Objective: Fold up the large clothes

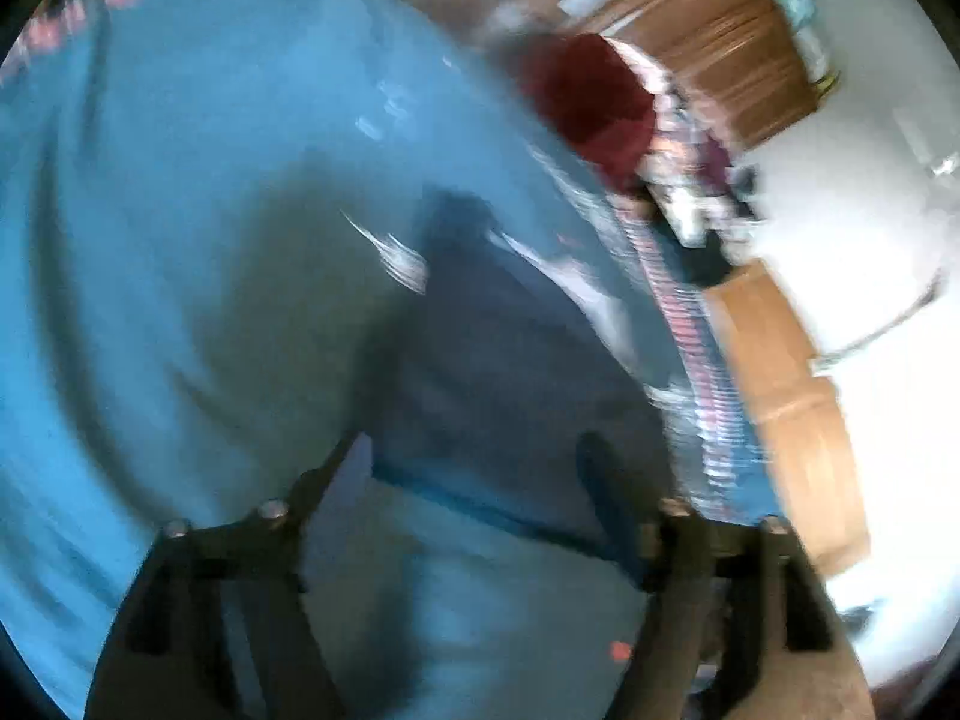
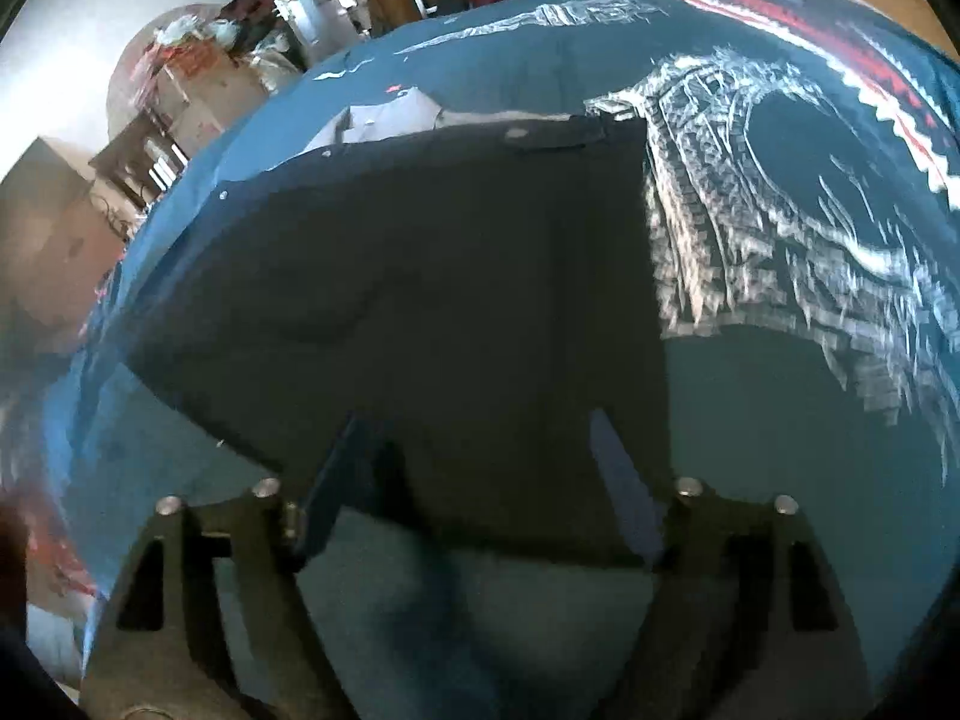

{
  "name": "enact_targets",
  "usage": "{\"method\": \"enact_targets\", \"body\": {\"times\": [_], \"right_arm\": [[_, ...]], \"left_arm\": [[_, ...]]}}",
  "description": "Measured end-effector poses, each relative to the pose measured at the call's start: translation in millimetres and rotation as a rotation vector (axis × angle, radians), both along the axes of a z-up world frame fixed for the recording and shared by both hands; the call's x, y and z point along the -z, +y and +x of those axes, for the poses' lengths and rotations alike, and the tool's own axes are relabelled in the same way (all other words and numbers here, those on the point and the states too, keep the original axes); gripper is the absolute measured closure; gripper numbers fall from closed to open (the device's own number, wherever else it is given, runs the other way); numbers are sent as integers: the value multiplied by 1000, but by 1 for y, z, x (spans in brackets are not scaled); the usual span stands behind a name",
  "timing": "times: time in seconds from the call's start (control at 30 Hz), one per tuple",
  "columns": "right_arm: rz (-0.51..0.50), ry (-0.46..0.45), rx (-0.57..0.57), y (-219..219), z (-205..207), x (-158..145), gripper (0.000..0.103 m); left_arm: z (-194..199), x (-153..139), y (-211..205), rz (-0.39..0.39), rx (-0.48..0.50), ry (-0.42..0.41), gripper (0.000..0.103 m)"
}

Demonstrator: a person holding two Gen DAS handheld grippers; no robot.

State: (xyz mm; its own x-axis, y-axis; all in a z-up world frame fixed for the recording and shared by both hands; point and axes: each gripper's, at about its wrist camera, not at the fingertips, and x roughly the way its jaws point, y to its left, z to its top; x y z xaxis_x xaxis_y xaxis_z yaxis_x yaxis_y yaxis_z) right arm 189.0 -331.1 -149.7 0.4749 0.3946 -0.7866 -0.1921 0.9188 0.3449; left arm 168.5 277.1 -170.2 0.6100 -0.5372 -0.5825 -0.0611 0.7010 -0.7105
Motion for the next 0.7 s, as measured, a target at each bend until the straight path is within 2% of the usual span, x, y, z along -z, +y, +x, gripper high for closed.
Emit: {"method": "enact_targets", "body": {"times": [0.07, 0.1, 0.17, 0.27, 0.3, 0.37, 0.4, 0.43, 0.47, 0.5, 0.53, 0.57, 0.6, 0.63, 0.67, 0.7], "right_arm": [[11, 21, 6, 6, -5, 4, 24], [14, 25, 7, 9, -8, 3, 24], [26, 31, 9, 12, -8, 3, 24], [43, 32, 18, 15, -10, 0, 24], [42, 34, 18, 17, -10, 1, 24], [31, 42, 16, 20, -9, 4, 24], [21, 43, 14, 22, -9, 5, 24], [14, 43, 12, 22, -10, 5, 24], [12, 43, 11, 22, -11, 4, 24], [17, 44, 12, 21, -12, 3, 24], [25, 45, 11, 19, -13, 2, 23], [26, 44, 10, 18, -14, 1, 22], [25, 41, 9, 18, -15, 0, 22], [23, 39, 7, 18, -15, -1, 21], [23, 40, 8, 19, -14, 0, 19], [26, 41, 12, 19, -12, 1, 19]], "left_arm": [[-6, 22, -20, -81, 4, 45, 26], [-7, 32, -24, -96, -4, 65, 26], [-7, 54, -31, -88, -61, 105, 26], [3, 52, -39, -40, -115, 48, 28], [11, 49, -39, -8, -121, 32, 34], [32, 55, -24, 65, -165, 69, 85], [37, 57, -10, 67, -201, 83, 86], [31, 55, 17, 61, -286, 79, 87], [25, 52, 34, 26, -336, 72, 95], [14, 45, 53, -22, -379, 54, 92], [3, 36, 60, -24, -389, 37, 77], [-2, 30, 56, -19, -375, 26, 58], [-7, 23, 47, -27, -340, 11, 50], [-14, 16, 24, -63, -260, -9, 40], [-16, 15, 7, -83, -211, -13, 34], [-18, 15, -9, -93, -167, -10, 34]]}}
